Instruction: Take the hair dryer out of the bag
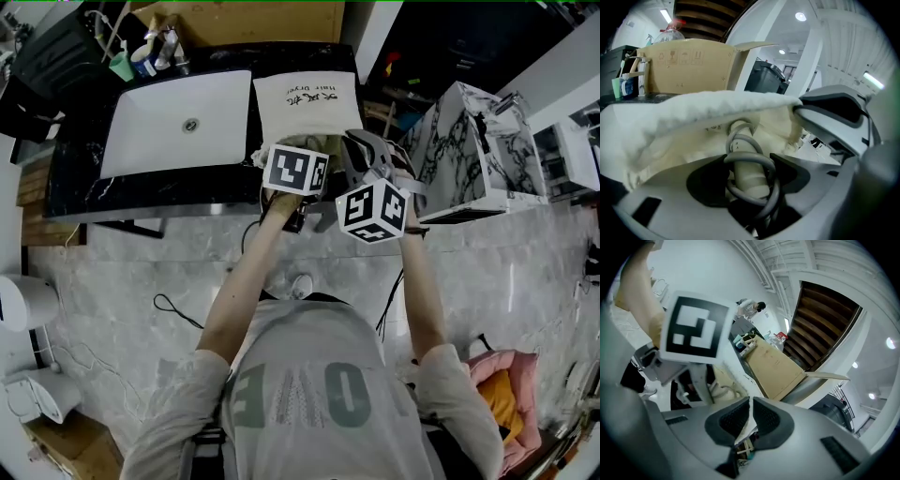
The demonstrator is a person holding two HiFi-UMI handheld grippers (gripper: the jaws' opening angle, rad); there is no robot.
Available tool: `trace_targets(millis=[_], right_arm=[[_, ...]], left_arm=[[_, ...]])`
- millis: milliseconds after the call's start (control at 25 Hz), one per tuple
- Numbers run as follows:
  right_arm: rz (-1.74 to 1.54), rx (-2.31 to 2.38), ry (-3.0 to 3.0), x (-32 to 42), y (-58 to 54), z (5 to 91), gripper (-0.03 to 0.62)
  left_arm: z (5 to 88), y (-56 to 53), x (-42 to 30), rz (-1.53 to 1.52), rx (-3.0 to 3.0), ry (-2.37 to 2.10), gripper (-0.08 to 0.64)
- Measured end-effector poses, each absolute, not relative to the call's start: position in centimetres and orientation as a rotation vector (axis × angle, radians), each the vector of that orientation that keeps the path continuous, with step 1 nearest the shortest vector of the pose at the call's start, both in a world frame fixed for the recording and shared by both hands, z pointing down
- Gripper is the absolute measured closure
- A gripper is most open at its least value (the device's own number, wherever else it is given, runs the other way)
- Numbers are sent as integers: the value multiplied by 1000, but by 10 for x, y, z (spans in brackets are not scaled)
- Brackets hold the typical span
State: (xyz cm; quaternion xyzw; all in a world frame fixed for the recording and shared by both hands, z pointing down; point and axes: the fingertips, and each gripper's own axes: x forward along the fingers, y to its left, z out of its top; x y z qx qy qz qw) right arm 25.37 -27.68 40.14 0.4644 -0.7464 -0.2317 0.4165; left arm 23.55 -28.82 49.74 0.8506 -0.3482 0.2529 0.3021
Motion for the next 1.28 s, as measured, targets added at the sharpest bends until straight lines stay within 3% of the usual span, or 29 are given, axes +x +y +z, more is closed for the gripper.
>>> trace_targets(millis=[800,1040,1280], right_arm=[[-579,1143,-1872,256,-285,403,545],[-592,1130,-1868,254,-288,405,545],[-582,1119,-1881,253,-285,408,545]], left_arm=[[506,-112,177,759,2454,-803,267],[499,-115,166,680,2451,-854,267],[442,-146,158,480,2508,-930,267]])
